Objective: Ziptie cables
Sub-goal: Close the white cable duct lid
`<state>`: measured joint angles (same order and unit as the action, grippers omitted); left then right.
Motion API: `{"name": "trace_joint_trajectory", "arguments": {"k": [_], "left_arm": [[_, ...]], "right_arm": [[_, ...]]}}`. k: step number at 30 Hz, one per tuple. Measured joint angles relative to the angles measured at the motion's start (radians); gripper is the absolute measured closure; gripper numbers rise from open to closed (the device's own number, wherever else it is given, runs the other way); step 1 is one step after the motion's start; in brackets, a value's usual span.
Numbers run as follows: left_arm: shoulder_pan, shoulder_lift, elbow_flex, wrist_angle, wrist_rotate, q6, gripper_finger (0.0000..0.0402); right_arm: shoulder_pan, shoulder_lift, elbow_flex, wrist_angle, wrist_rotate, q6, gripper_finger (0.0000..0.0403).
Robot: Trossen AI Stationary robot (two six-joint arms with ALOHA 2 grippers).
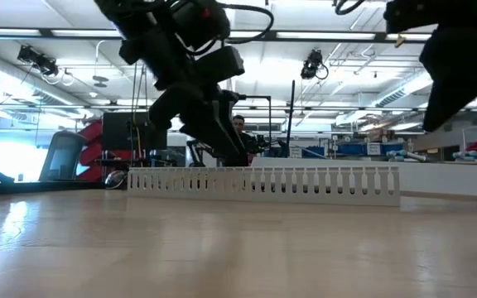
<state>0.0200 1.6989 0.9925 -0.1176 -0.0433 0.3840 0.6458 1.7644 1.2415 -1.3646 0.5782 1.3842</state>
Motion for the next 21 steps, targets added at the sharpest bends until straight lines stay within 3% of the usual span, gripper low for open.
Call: {"name": "trace_joint_trajectory", "arguments": {"k": [12, 16, 21], "left_arm": [[0.007, 0.0, 0.038, -0.131, 0.0, -0.011, 0.0244], [0.007, 0.0, 0.038, -0.132, 0.0, -0.043, 0.0244], [0.007, 0.0, 0.038, -0.131, 0.013, -0.082, 0.0244]], "right_arm": [[-0.05, -0.017, -0.049, 0.184, 0.003, -0.323, 0.0075], [-0.074, -0.017, -0.104, 0.223, 0.034, -0.306, 0.0062], [-0.115, -0.016, -0.182, 0.319, 0.039, -0.338, 0.0074]]}}
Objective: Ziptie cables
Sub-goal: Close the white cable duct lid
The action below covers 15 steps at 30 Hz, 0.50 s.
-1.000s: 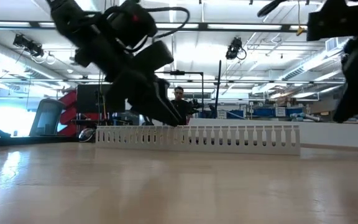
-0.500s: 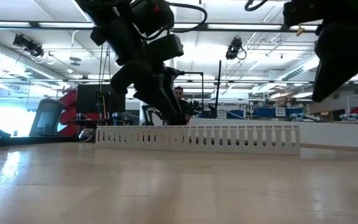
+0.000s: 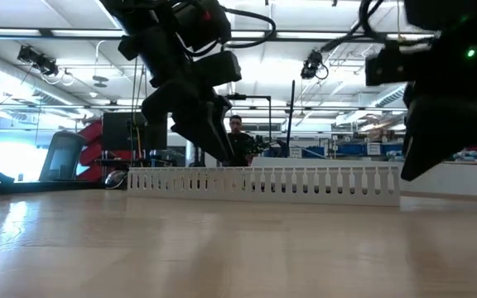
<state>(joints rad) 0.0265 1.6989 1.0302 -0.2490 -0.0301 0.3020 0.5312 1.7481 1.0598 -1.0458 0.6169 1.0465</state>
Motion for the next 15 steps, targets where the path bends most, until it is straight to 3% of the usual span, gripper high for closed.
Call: {"name": "trace_joint_trajectory", "arguments": {"k": [5, 15], "left_arm": [[0.0, 0.0, 0.0, 0.013, 0.004, -0.06, 0.0244], [-0.001, 0.0, 0.0, 0.029, 0.007, -0.073, 0.0244]], "right_arm": [[-0.023, 0.0, -0.03, 0.057, -0.053, -0.058, 0.0093], [-0.075, 0.0, -0.083, 0.168, -0.025, -0.164, 0.0096]]}}
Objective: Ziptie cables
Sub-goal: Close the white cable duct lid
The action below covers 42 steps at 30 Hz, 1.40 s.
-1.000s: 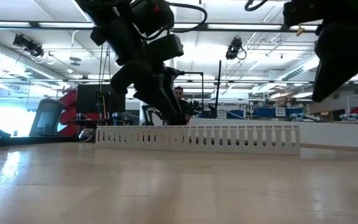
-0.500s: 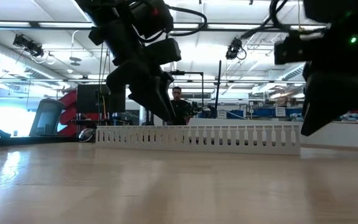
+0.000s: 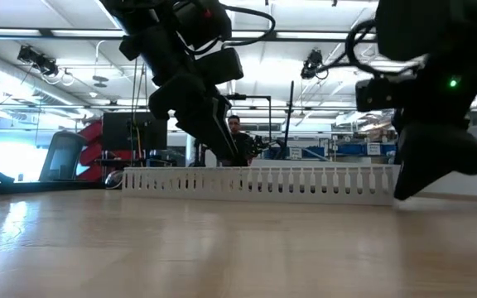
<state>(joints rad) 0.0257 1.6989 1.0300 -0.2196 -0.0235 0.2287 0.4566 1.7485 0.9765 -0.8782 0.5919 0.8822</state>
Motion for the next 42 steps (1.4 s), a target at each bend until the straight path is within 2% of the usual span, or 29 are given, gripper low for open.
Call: {"name": "trace_joint_trajectory", "arguments": {"k": [8, 14, 17, 23, 33, 38, 42], "left_arm": [[0.0, 0.0, 0.0, -0.001, 0.0, 0.003, 0.0244], [0.0, -0.005, 0.0, -0.018, -0.028, 0.038, 0.0244], [0.0, -0.027, -0.001, -0.022, -0.067, 0.064, 0.0244], [0.0, -0.065, -0.001, 0.005, -0.077, 0.098, 0.0244], [0.0, -0.065, -0.001, 0.013, -0.077, 0.108, 0.0244], [0.0, -0.059, -0.001, 0.112, -0.057, 0.108, 0.0244], [0.0, -0.051, -0.001, 0.203, -0.039, 0.112, 0.0244]], "right_arm": [[-0.032, 0.0, -0.033, 0.03, 0.002, -0.027, 0.0108], [-0.053, 0.0, -0.033, 0.047, 0.005, -0.065, 0.0191], [-0.057, 0.0, -0.033, 0.056, 0.008, -0.077, 0.0193], [-0.051, -0.015, -0.033, 0.057, 0.016, -0.068, 0.0193], [-0.024, -0.14, -0.033, 0.027, 0.047, -0.032, 0.0193], [0.0, -0.221, -0.032, -0.041, 0.048, 0.011, 0.0193], [0.041, -0.297, -0.032, -0.154, 0.048, 0.113, 0.0193]]}}
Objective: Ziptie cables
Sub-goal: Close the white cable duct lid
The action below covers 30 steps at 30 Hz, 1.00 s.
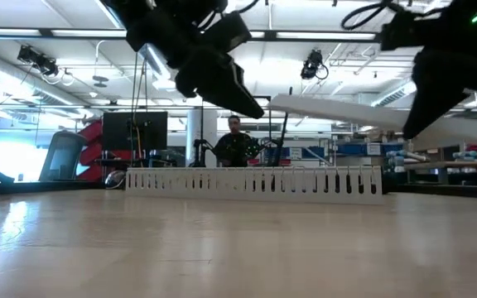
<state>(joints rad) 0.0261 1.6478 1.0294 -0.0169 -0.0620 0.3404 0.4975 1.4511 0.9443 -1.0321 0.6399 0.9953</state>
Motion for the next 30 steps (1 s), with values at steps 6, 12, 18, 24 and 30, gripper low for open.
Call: {"name": "trace_joint_trajectory", "arguments": {"k": [6, 12, 18, 24, 30], "left_arm": [[0.0, 0.026, 0.001, 0.105, 0.002, -0.005, 0.0242], [0.0, 0.112, 0.0, 0.185, 0.039, -0.007, 0.0208], [-0.005, 0.179, 0.0, 0.26, 0.041, -0.003, 0.014], [-0.009, 0.192, 0.0, 0.363, 0.01, -0.14, 0.0101], [-0.002, 0.194, 0.01, 0.381, 0.099, -0.12, 0.0099]], "right_arm": [[0.094, -0.113, 0.0, -0.183, -0.002, 0.203, 0.0191], [0.159, -0.184, 0.0, -0.282, -0.008, 0.338, 0.0192], [0.177, -0.195, 0.0, -0.311, -0.011, 0.374, 0.0191], [0.177, -0.195, 0.0, -0.334, -0.014, 0.374, 0.0191], [0.177, -0.194, 0.0, -0.354, -0.014, 0.374, 0.0191]]}}
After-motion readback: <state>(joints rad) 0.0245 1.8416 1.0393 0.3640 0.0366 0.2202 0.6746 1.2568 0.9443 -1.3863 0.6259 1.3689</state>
